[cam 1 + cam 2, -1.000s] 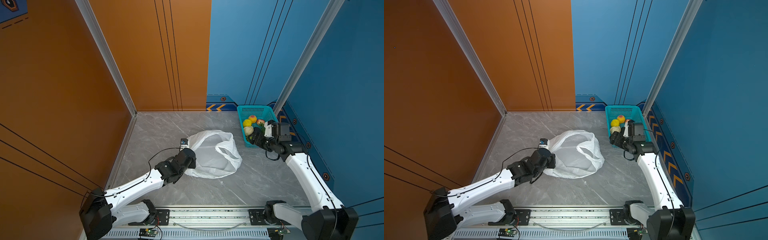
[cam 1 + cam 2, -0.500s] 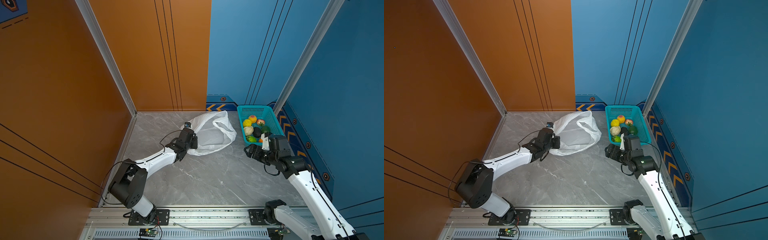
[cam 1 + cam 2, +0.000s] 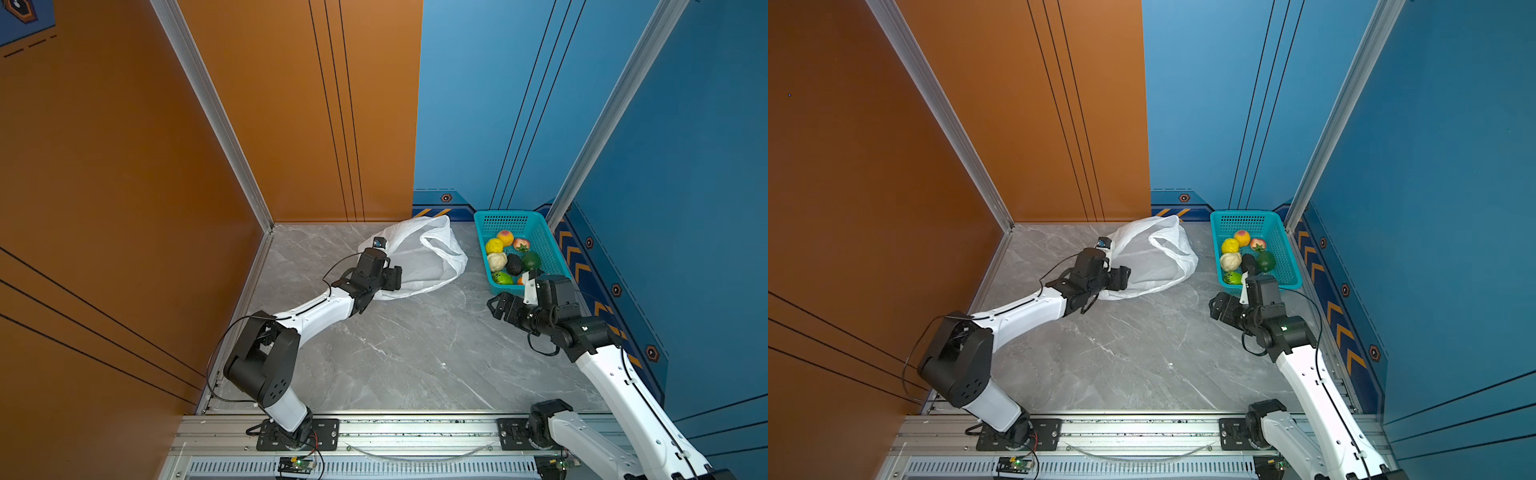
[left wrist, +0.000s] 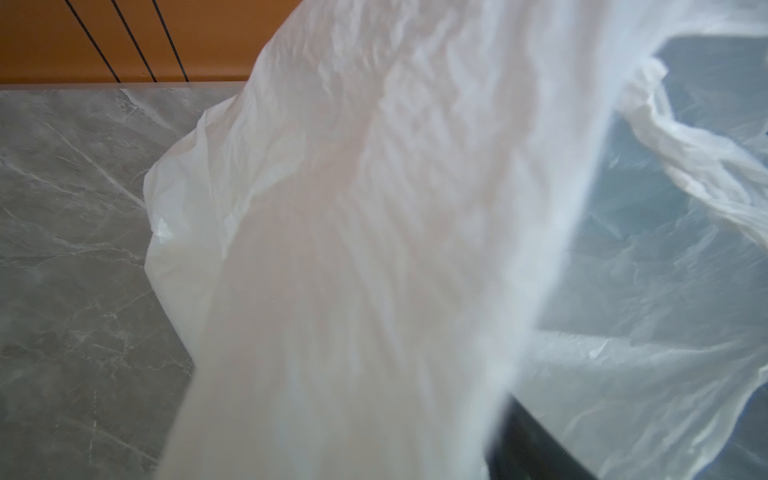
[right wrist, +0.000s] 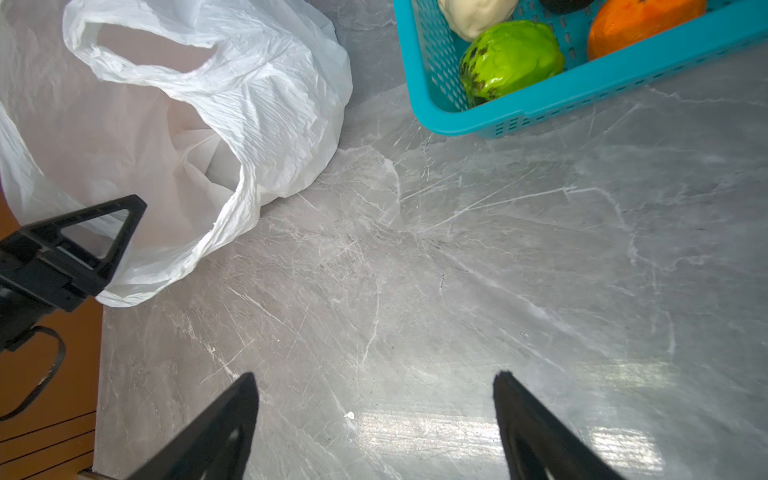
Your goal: Untie the knot of the plastic bag and take out the fruit
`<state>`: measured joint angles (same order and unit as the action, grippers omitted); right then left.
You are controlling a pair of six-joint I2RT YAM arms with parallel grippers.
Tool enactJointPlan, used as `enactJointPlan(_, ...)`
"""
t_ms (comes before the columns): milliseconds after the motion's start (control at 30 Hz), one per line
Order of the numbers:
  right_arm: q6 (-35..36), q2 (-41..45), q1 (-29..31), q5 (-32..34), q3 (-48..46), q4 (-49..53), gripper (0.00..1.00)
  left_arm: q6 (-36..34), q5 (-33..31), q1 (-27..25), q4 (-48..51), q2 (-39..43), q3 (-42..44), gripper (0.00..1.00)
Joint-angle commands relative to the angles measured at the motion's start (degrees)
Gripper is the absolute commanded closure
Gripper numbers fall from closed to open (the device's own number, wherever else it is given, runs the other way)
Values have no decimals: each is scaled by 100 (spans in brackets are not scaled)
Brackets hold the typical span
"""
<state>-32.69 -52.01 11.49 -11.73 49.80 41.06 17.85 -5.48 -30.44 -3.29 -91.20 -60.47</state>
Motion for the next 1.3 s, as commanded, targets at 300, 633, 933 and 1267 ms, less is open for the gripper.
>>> enactJointPlan(300,322,-569,120,265,20,-581,4,-221,-527,-403,646,1827,1067,2)
enactJointPlan(633,305,-1309,1680,442,263,-1409,0,291,67,-360,931,2894,1538,2)
enactJointPlan(933,770,-1219,1893,891,-285,-1902,0,-165,-1260,-614,1816,4741,2514,2)
enactJointPlan(1267,1767,-1432,1207,1013,-575,-2459,0,-504,-2079,-260,1131,5100,3363,2)
